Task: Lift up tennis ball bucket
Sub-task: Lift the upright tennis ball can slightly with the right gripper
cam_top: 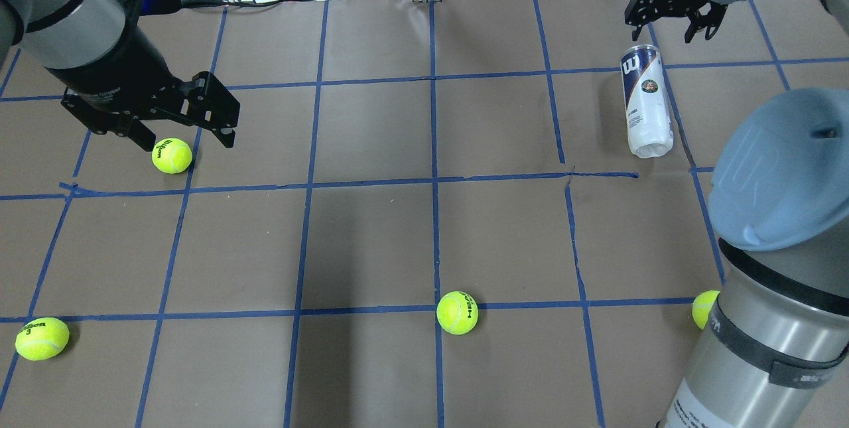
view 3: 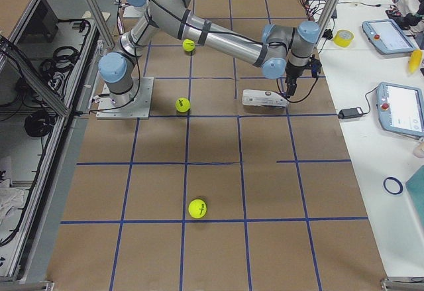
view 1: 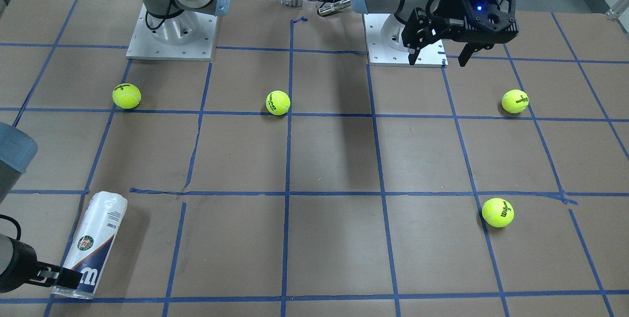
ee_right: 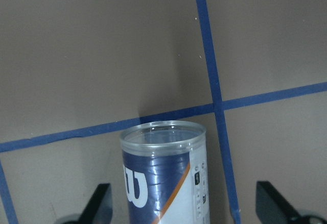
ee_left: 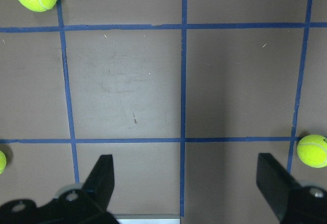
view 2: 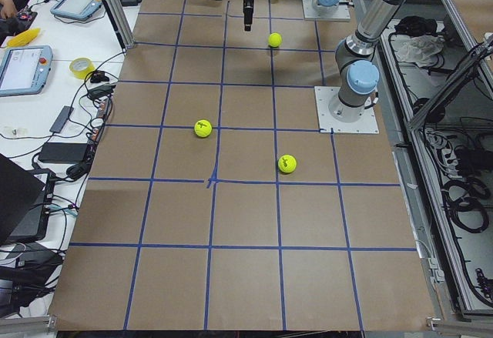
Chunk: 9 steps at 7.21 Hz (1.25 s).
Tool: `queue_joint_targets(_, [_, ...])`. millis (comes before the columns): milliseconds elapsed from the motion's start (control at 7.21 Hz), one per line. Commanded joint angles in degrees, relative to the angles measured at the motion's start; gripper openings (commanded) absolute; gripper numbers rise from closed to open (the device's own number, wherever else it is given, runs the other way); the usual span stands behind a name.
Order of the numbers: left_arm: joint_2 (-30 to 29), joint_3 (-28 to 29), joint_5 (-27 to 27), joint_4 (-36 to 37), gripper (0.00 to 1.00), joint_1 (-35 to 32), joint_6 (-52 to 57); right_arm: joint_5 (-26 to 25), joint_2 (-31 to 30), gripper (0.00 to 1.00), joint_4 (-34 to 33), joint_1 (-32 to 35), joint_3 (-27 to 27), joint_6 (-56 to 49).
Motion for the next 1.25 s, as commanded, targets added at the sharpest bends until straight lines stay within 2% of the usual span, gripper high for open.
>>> queue_joint_targets(0, [0.0, 0.0, 0.2, 0.0, 1.0, 0.0, 0.0, 0.1, 3.7, 1.0, -0.9, -0.6, 0.6, -0.2])
queue_joint_targets(554, [0.0, 0.0, 0.1, 0.0, 1.0, 0.0, 0.9, 1.1, 5.3, 1.0, -4.4, -0.6, -0.1, 1.3])
queue_joint_targets(832, [0.0, 0.0, 0.2, 0.1, 1.0, 0.0, 0.9, 1.1, 5.7, 1.0, -7.3, -0.6, 0.0, 7.3])
queue_joint_targets(1109, [0.0, 0.0, 0.2, 0.1, 1.0, 0.2, 1.0, 1.0, 6.0, 1.0, -7.0, -0.6, 0.5, 7.4])
